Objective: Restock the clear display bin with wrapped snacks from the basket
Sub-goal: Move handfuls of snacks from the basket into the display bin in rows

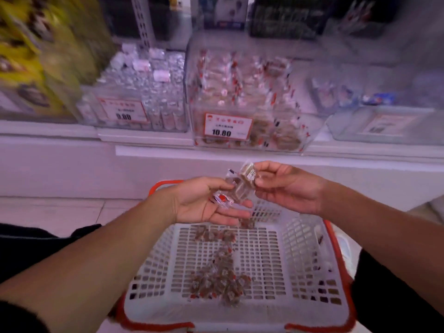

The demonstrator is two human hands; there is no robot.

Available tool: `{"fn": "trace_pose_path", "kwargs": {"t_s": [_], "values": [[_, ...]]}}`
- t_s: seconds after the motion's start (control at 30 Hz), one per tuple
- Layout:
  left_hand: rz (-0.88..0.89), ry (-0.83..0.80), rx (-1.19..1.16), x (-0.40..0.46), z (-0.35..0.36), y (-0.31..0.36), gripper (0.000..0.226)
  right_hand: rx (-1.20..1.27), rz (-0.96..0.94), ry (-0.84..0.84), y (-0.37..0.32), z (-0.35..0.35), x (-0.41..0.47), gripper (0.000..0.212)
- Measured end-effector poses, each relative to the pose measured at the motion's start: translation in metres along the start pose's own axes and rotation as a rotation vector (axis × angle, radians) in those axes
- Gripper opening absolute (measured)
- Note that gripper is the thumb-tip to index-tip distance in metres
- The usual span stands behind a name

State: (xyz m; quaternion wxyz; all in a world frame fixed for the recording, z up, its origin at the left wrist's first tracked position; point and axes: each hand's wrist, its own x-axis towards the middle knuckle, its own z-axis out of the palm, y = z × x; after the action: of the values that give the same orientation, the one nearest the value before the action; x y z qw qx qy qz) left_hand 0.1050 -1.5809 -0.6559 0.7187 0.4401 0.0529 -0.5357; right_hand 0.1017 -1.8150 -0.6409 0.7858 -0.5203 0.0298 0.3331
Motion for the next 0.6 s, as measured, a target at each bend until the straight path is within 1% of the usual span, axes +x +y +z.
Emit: {"fn": "trace_pose_path", "kwargs": {"t_s": [0.07, 0.13, 0.2, 0.27, 0.33, 0.37, 0.43, 0.5, 0.6], "values": [[-0.001, -0.024, 0.038, -0.024, 0.025, 0.027, 0.039, -0.092, -0.080, 0.007, -0.023, 0.016, -0.019, 0.039], [-0.018, -0.057, 0.116, -0.046, 0.049, 0.044, 0.039, -0.293, -0.174, 0.032, -0.041, 0.032, -0.037, 0.034], [-0.009, -0.077, 0.222, -0.061, 0.066, 0.053, 0.039, -0.573, -0.314, 0.049, -0.060, 0.047, -0.051, 0.029], [0.022, -0.063, 0.291, -0.070, 0.077, 0.056, 0.041, -0.904, -0.480, 0.070, -0.079, 0.060, -0.061, 0.028], [0.043, -0.055, 0.299, -0.073, 0.086, 0.062, 0.042, -1.162, -0.592, 0.051, -0.098, 0.067, -0.066, 0.027], [0.053, -0.059, 0.297, -0.073, 0.090, 0.067, 0.043, -1.246, -0.620, 0.039, -0.106, 0.069, -0.067, 0.028], [0.088, -0.072, 0.319, -0.070, 0.096, 0.077, 0.050, -1.324, -0.651, 0.064, -0.117, 0.072, -0.067, 0.032], [0.155, -0.060, 0.382, -0.063, 0.102, 0.084, 0.056, -1.304, -0.655, 0.129, -0.123, 0.073, -0.064, 0.046], [0.220, -0.032, 0.516, -0.055, 0.104, 0.089, 0.037, -1.214, -0.623, 0.154, -0.127, 0.067, -0.061, 0.065]]}}
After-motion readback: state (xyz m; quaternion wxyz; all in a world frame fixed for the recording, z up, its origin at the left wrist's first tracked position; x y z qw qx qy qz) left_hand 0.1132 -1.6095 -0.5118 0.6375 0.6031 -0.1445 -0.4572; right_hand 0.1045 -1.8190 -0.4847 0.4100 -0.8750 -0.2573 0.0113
